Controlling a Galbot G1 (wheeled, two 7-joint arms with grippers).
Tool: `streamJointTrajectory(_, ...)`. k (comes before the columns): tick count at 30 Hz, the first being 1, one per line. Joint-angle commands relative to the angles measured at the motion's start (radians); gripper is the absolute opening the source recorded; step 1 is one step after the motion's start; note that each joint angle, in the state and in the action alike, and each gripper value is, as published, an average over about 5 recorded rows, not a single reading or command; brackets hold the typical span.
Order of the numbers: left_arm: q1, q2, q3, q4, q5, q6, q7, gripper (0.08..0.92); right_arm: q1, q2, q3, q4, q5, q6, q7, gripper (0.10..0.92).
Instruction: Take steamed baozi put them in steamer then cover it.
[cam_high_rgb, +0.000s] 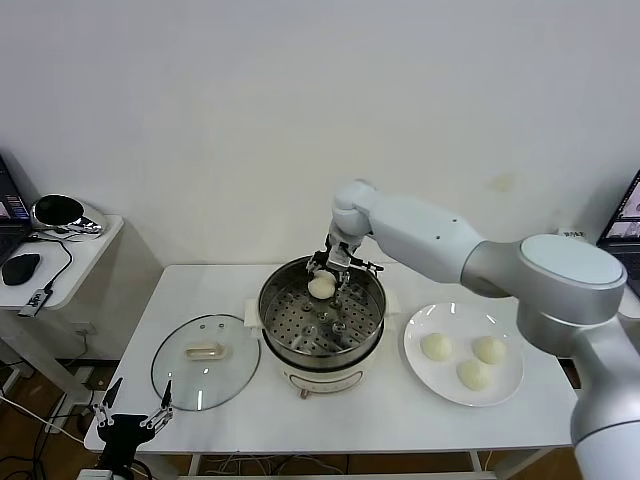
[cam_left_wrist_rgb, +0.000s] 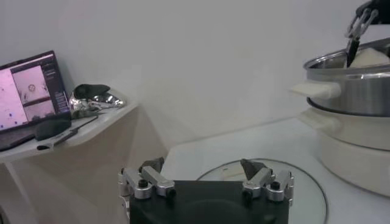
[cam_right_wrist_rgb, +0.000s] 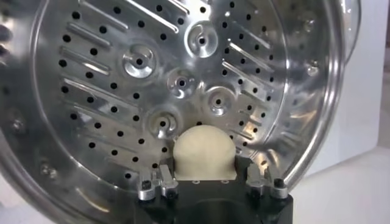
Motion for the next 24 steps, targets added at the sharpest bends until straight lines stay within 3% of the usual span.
streamJointTrajectory(1,0.000,0.000,0.000,0.001,0.000,0.000,0.000,0.823,-0.022,0.019,0.013,-0.042,-0.056,0.039,0.028,0.790)
streamJointTrajectory(4,-0.001,0.000,-0.002,0.000,-0.001,0.001,0.000,0.823,0.017,-0.006,-0.007,-0.001,0.036,-0.001,0.003,0.818)
streamJointTrajectory(7,-0.003,0.000,-0.003,-0.001,-0.002,0.002,0.000,0.823,0.097,-0.065,-0.046,0.105,0.225,-0.129,-0.065,0.822)
streamJointTrajectory(14,-0.007,0.004,-0.002,-0.004,-0.006,0.002,-0.001,0.823,0.313,-0.350,-0.150,0.529,0.617,-0.741,-0.199,0.823)
streamJointTrajectory(20,-0.010,0.016,0.000,-0.012,-0.014,-0.002,-0.004,0.823,0.390,-0.597,-0.179,0.759,0.728,-1.033,-0.182,0.823)
streamJointTrajectory(24,-0.012,0.023,-0.002,-0.018,-0.019,-0.002,-0.004,0.823,0.382,-0.763,-0.178,0.857,0.712,-1.111,-0.174,0.823)
